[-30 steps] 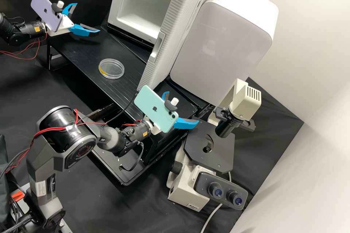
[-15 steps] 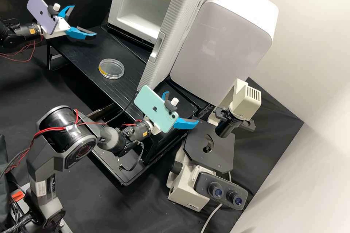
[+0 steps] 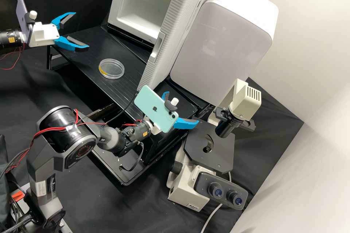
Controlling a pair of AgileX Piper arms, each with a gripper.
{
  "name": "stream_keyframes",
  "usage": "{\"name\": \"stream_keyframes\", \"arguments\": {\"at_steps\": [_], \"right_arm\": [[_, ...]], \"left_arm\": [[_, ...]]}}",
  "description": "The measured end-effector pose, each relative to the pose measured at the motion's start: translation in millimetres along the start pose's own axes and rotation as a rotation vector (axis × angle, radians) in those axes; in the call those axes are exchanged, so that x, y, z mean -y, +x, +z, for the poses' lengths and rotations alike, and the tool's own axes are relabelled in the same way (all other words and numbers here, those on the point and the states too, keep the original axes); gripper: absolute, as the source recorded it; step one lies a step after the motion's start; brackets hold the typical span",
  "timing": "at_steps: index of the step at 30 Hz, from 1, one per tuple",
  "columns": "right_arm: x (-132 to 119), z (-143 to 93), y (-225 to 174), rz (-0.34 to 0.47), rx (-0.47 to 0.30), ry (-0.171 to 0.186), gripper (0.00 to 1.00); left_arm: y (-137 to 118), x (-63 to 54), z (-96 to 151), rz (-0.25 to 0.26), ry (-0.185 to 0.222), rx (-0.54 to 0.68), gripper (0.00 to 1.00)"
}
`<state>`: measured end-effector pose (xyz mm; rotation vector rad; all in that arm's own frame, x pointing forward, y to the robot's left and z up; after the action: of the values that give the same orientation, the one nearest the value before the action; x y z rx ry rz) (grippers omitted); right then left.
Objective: Place the petri dish in the incubator
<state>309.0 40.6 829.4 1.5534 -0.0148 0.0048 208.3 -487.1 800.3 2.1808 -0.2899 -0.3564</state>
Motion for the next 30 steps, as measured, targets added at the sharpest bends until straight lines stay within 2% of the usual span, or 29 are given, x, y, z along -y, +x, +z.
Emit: {"name": "stream_keyframes", "arguments": {"at_steps": [5, 14, 20, 23, 30], "right_arm": [[0.0, 0.0, 0.0, 0.000, 0.000, 0.000, 1.00], [0.0, 0.0, 0.0, 0.000, 0.000, 0.000, 1.00], [0.0, 0.0, 0.0, 0.000, 0.000, 0.000, 1.00], [0.0, 0.0, 0.0, 0.000, 0.000, 0.000, 1.00], [0.0, 0.0, 0.0, 0.000, 0.000, 0.000, 1.00]], "left_arm": [[-8.4, 8.0, 11.6, -0.019, -0.046, 0.051, 1.00], [-11.0, 21.9, 35.0, -0.075, -0.081, 0.148, 1.00], [-7.1, 35.2, 36.4, -0.129, -0.112, 0.119, 1.00], [-6.2, 37.8, 33.5, -0.137, -0.103, 0.091, 1.00], [-0.4, 40.5, 31.3, -0.141, -0.111, 0.072, 1.00]]}}
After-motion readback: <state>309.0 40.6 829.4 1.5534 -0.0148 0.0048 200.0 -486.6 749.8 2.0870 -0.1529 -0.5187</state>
